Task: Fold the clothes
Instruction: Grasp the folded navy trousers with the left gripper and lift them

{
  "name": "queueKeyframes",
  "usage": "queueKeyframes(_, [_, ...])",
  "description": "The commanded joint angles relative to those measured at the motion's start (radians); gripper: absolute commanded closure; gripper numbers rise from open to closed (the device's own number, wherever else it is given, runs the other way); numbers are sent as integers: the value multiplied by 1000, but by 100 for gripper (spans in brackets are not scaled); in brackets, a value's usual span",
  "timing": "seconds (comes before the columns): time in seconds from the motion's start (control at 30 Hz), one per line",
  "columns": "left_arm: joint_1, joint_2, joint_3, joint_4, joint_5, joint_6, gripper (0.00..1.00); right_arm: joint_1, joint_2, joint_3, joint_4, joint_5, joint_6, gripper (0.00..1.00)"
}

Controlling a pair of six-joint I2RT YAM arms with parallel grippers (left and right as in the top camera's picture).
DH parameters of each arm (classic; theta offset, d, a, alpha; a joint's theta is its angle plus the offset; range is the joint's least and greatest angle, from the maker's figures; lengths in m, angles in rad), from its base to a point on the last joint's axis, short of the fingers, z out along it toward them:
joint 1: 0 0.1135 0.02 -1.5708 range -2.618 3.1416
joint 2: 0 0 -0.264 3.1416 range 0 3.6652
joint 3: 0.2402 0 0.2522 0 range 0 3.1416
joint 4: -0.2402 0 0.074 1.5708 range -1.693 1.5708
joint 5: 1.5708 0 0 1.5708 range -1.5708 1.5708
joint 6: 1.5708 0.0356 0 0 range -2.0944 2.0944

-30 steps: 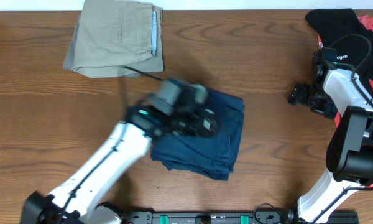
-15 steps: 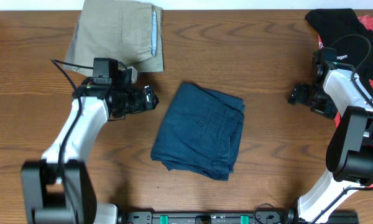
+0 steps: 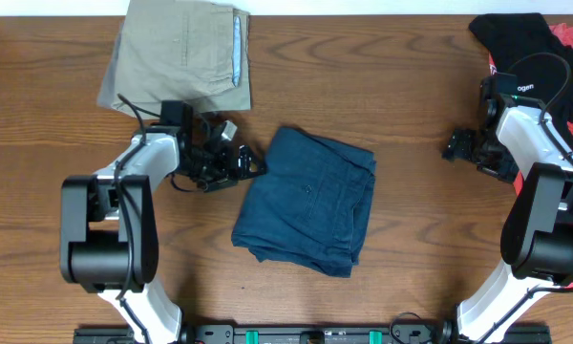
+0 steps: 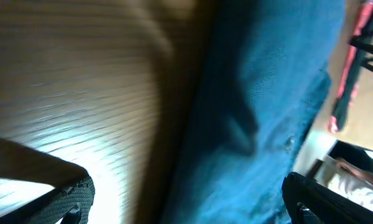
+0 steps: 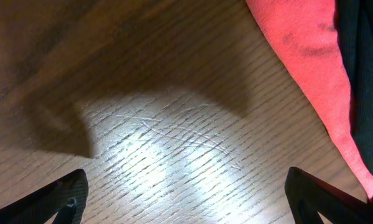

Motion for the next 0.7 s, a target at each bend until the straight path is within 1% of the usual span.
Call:
queueKeyframes(0.0, [-43, 74, -9, 3, -3, 29, 2, -6, -29, 13, -1, 17, -11, 1])
queueKeyframes(0.13, [-85, 92, -9, 3, -4, 44, 1, -6, -29, 13, -1, 17, -11, 1])
queueKeyframes(0.2, [-104, 92, -9, 4, -4, 43, 6, -6, -29, 13, -1, 17, -11, 1])
queueKeyframes(0.27, [-116, 92, -9, 4, -4, 39, 8, -6, -29, 13, -1, 17, -11, 1])
queueKeyframes(0.3, [-121, 92, -9, 4, -4, 39, 17, -6, -29, 13, -1, 17, -11, 1])
queueKeyframes(0.33, [-126, 92, -9, 3, -4, 34, 31, -6, -29, 13, -1, 17, -11, 1])
queueKeyframes(0.37, [-129, 92, -9, 3, -4, 24, 41, -6, -29, 13, -1, 17, -11, 1])
queueKeyframes(0.43, [-130, 92, -8, 4, -4, -14, 69, -6, -29, 13, -1, 17, -11, 1])
queueKeyframes(0.5, [-130, 92, -8, 4, -4, -50, 89, -6, -29, 13, -1, 17, -11, 1])
queueKeyframes(0.53, [-130, 91, -8, 3, -4, -58, 94, -6, -29, 13, -1, 17, -11, 1])
queueKeyframes(0.67, [-132, 80, -8, -16, -4, -63, 94, -6, -29, 13, -1, 17, -11, 1])
